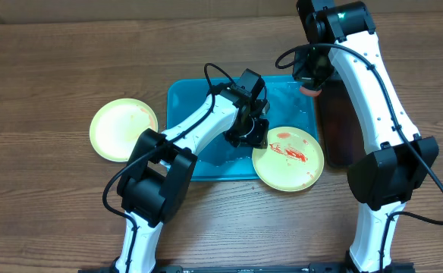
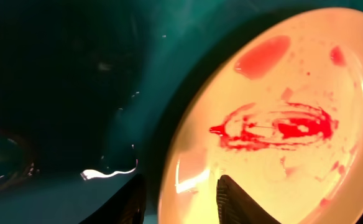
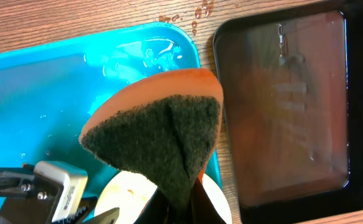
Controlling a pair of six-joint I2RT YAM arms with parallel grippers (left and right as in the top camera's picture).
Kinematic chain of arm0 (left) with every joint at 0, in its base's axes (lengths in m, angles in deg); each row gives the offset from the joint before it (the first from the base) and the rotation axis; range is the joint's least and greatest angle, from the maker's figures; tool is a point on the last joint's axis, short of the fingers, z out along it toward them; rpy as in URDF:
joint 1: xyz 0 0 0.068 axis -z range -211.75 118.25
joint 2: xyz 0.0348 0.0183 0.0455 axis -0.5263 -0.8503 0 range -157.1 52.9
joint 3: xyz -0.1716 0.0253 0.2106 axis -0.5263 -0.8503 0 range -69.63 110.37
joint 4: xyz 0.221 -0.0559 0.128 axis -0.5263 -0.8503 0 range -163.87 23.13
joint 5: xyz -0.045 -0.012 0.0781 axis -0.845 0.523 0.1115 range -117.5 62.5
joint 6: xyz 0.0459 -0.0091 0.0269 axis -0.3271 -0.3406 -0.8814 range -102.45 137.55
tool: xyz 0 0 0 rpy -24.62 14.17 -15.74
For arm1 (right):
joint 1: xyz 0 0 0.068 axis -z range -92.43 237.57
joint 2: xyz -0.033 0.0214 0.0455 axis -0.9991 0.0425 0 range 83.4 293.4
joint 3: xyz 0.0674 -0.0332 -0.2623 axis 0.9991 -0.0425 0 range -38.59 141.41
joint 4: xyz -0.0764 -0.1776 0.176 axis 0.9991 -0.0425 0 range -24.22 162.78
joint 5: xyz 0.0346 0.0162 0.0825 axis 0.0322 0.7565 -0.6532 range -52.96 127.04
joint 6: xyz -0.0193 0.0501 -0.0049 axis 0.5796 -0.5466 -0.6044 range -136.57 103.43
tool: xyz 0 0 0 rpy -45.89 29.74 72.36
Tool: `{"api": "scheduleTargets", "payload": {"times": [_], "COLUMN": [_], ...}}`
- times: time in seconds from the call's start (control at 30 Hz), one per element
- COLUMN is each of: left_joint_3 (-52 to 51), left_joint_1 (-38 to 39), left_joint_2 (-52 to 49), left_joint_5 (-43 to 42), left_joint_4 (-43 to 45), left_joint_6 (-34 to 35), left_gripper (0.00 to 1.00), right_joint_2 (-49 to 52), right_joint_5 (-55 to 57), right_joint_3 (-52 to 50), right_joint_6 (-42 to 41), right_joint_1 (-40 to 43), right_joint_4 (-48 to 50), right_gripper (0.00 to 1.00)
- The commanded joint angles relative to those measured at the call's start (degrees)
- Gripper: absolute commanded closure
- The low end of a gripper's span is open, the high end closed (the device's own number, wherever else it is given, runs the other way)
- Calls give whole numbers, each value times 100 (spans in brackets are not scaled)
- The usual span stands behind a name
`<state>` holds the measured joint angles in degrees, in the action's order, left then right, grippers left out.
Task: Clean dirty plates on tray and stack at the side
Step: 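Pull the second yellow plate to the tray center with the left gripper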
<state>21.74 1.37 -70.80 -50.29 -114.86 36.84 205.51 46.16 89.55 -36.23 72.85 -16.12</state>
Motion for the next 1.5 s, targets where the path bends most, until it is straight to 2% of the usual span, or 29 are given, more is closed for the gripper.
{"api": "scheduleTargets", "payload": {"times": [0.0,0.2,0.9,1.47], "left_joint_3": [136,136,61,61], "left_joint_1": [9,103,101,94], "left_joint_2": [-72,-72,-146,-256], "left_joint_5": [236,393,535,492], "left_joint_4": [4,20,87,92], "left_joint_6": [221,219,479,518], "left_gripper": [62,68,78,77], "right_joint_2": [-92,-92,-92,-92], "right_joint_5": [-24,-24,-24,-24], "right_joint_3": [83,83,83,83], "right_joint_6": [-9,-9,-9,-9], "right_joint_1": [-4,-4,-4,-4], "right_joint_4": [28,28,31,52], "right_gripper": [96,96,96,95]}}
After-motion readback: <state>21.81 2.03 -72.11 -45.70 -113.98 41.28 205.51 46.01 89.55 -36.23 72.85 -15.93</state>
